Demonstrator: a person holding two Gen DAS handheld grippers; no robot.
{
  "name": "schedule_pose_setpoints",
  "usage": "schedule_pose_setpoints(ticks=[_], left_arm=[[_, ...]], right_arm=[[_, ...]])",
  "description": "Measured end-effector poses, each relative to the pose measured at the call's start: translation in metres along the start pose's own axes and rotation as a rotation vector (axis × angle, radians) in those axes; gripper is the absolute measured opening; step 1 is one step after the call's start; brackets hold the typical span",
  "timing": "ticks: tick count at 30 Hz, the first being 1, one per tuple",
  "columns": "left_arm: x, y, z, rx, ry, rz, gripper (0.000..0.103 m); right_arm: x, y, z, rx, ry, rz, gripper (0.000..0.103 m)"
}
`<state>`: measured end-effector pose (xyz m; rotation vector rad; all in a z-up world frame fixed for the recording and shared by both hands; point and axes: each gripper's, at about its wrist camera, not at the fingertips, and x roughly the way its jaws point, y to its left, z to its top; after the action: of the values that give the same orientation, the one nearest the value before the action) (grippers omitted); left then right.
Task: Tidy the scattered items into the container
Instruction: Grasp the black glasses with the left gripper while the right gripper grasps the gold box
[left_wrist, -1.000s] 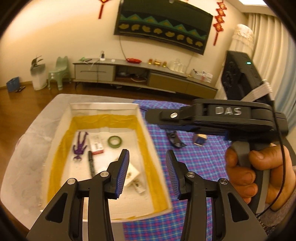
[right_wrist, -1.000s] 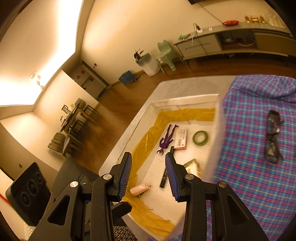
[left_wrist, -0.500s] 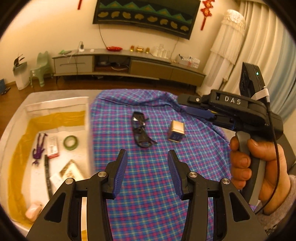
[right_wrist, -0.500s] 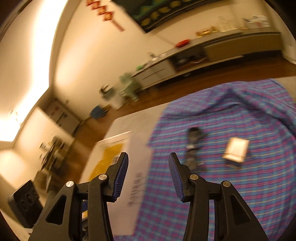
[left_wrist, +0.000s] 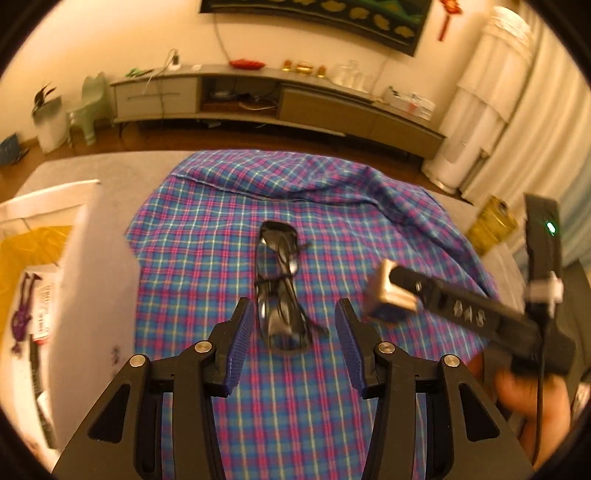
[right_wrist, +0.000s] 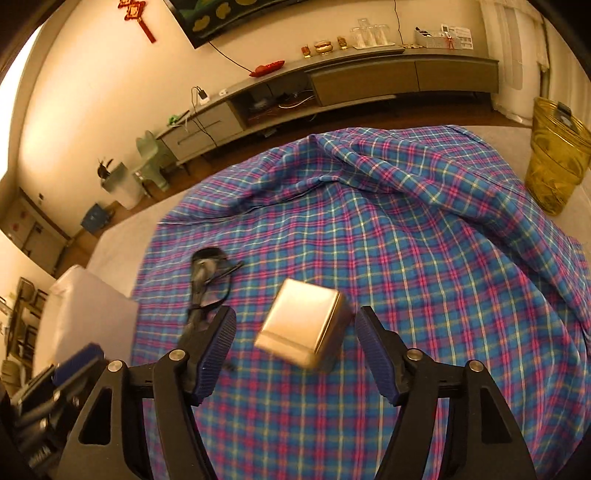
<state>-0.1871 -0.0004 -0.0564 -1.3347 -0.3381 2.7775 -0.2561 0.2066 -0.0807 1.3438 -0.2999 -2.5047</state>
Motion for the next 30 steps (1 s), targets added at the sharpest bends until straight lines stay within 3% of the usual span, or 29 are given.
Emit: schedule_pose_setpoints(ticks=[8, 13, 17, 20, 30], left_arm=[[0.070, -0.004, 0.016, 0.033, 0.040, 0.089, 0.049], [0.099, 0.010, 0.016, -0.040, 0.075, 0.103, 0.049], [0.099, 0.009, 0.010, -0.018, 0.033, 0.120, 0.051], [0.097, 0.008, 0.009, -0.001, 0.031, 0.095, 0.041], [0.079, 0.018, 0.007, -0.107, 0.030, 0.037, 0.036]], right_arm=[[0.039, -0.002, 0.002, -0.056, 0.019, -0.078, 0.078], [0.052, 0.001, 0.001, -0.105, 0.035, -0.080, 0.079], [0.060, 0.009, -0.001, -0.167, 0.034, -0.105, 0.073], [0.059, 0.010, -0.003, -0.177, 0.031, -0.096, 0.069], [0.039, 0.001, -0.005, -0.139, 0.016, -0.074, 0.068]])
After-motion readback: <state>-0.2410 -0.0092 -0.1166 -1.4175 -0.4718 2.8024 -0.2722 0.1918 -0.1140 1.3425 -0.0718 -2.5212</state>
